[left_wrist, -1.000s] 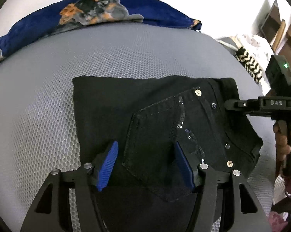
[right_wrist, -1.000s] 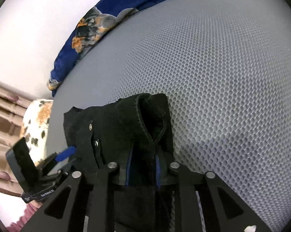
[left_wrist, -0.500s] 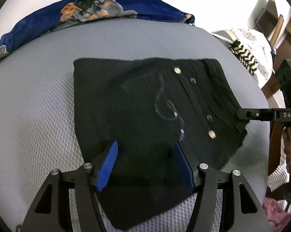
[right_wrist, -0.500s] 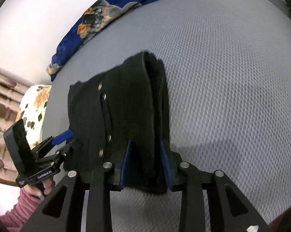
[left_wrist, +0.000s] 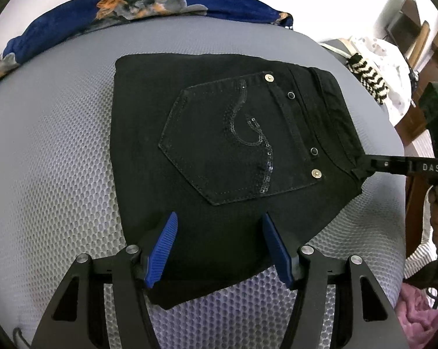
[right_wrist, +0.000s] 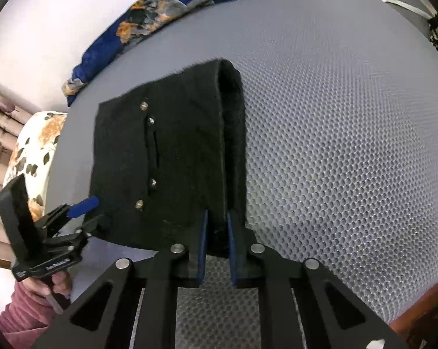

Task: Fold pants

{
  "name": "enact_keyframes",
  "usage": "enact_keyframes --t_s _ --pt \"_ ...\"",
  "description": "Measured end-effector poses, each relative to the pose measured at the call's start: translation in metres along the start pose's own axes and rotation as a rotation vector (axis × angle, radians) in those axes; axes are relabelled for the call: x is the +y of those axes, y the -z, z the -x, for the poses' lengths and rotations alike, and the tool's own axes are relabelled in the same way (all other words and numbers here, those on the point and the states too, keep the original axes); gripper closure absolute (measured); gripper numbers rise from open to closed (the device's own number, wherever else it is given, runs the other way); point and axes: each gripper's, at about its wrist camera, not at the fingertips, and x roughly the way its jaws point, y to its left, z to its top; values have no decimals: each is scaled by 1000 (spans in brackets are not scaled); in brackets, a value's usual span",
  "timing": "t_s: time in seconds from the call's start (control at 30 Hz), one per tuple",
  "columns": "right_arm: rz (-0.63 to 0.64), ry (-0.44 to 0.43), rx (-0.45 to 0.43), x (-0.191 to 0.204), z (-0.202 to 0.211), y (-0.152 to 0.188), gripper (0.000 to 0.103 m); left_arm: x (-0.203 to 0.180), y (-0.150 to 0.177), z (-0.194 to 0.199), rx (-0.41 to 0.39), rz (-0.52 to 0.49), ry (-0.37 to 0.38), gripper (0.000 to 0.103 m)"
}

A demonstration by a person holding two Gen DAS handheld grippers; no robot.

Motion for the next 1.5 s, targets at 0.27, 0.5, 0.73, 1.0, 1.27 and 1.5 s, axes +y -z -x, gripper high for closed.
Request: enact_keyframes --t_s 0.27,0.5,0.73,1.0,1.27,1.5 --pt "-32 -27 16 -6 -6 -2 90 -7 -2 -3 -1 3 -30 41" --pt "-62 -27 30 -14 -5 -6 74 -14 -2 -2 -10 18 -95 40" --pt "-28 9 32 -13 -1 -13 62 -21 -3 3 -42 0 -171 40" --pt "-14 27 32 -7 2 -15 56 -20 -6 9 -66 5 -206 40" --pt "19 38 24 1 2 -19 49 -18 -10 16 -89 -1 -244 38" --pt "34 35 25 1 -2 -25 44 -7 -14 19 -90 22 -252 38"
